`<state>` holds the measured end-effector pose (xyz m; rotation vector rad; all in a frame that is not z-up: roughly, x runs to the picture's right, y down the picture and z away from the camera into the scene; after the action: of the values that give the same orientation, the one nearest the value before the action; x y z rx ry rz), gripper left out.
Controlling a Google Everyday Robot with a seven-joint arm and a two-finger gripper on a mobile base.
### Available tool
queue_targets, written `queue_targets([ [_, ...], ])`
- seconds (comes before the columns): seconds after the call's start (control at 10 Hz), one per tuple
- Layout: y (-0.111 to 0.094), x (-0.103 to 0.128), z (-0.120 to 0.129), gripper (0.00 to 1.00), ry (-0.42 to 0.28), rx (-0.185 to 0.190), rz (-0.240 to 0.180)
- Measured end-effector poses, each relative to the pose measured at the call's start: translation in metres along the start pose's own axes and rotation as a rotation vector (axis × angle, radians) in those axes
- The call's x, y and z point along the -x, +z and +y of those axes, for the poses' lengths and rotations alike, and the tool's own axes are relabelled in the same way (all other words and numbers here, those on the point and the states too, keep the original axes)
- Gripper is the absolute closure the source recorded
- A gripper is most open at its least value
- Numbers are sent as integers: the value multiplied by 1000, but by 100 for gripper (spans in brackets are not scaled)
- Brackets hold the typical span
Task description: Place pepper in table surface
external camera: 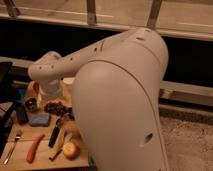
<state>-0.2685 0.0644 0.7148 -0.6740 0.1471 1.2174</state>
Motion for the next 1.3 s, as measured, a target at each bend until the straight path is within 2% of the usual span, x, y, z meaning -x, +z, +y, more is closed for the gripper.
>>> queue_targets([
  [0.2, 7, -11, 41, 20, -117, 41, 24],
  [0.6, 7, -14, 46, 20, -134, 45, 28],
  [0.7, 8, -14, 46, 20, -137, 55, 17],
  [0.8, 13, -16, 49, 20, -147, 101, -1],
  [1.1, 51, -17, 54, 20, -197, 383, -39],
  [1.2, 58, -18, 58, 20, -210, 432, -42],
  [1.3, 65, -20, 62, 20, -217, 451, -45],
])
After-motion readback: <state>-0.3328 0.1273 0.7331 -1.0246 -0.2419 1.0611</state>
